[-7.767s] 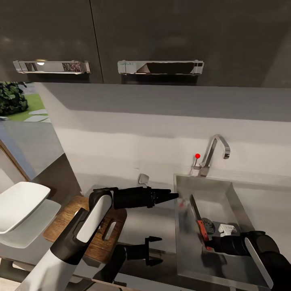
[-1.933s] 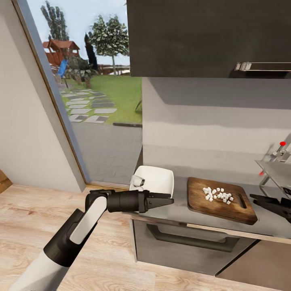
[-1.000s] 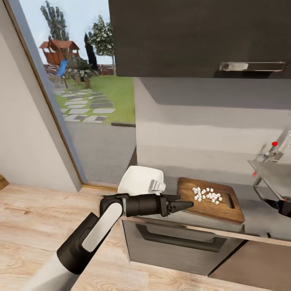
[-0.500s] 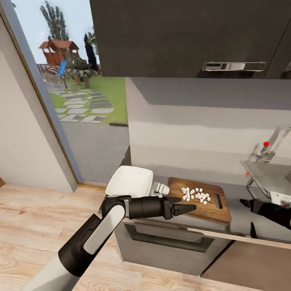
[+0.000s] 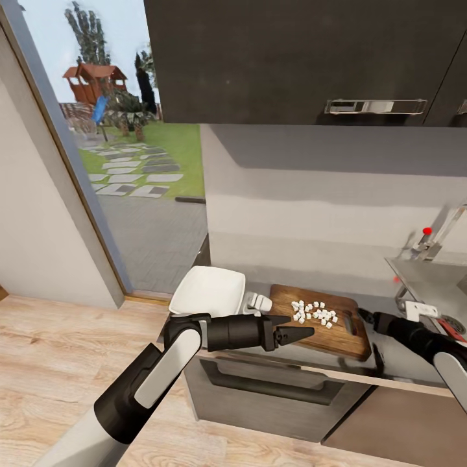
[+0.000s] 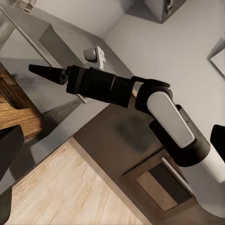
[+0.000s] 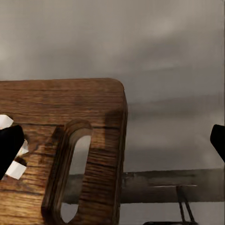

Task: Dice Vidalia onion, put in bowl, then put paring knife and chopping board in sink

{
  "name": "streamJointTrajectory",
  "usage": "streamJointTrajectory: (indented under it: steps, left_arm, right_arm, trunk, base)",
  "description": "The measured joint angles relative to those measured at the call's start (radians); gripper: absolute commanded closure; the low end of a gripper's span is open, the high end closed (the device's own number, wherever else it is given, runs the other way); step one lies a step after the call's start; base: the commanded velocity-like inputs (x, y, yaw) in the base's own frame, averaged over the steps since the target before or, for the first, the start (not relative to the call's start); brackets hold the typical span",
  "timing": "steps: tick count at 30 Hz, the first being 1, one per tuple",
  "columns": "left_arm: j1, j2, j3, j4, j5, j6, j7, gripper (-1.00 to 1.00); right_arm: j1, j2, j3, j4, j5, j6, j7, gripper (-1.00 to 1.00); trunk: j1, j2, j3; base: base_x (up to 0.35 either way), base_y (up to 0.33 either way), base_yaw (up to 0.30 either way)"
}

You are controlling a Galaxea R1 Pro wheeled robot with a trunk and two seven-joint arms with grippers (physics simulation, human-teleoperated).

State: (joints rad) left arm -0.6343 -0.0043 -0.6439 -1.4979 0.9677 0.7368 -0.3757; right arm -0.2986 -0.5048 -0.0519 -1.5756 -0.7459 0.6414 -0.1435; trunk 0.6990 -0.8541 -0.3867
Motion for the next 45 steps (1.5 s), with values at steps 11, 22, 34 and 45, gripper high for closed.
streamJointTrajectory:
  steps: [11, 22, 34, 45]
  left_arm:
    - [0.000, 0.000, -0.001, -0.002, 0.000, 0.000, 0.000, -1.00]
    - [0.000, 0.000, -0.001, -0.002, 0.001, 0.000, 0.000, -1.00]
    - [0.000, 0.001, -0.001, -0.004, 0.004, 0.000, -0.002, -1.00]
    - [0.000, 0.002, -0.001, -0.004, 0.010, 0.000, -0.003, -1.00]
  right_arm:
    - [-0.001, -0.004, -0.014, 0.000, -0.003, 0.122, 0.088, -1.00]
    - [-0.001, -0.004, -0.056, 0.001, -0.004, 0.159, 0.088, -1.00]
    - [0.000, -0.002, -0.059, 0.001, -0.004, 0.155, 0.086, -1.00]
    - [0.000, 0.001, -0.083, 0.003, -0.003, 0.148, 0.081, -1.00]
  trunk:
    - [0.000, 0.000, 0.000]
    - [0.000, 0.000, 0.000]
    - [0.000, 0.000, 0.000]
    - [0.000, 0.000, -0.006]
  base:
    - [0.000, 0.000, 0.000]
    - [0.000, 0.000, 0.000]
    - [0.000, 0.000, 0.000]
    - [0.000, 0.000, 0.000]
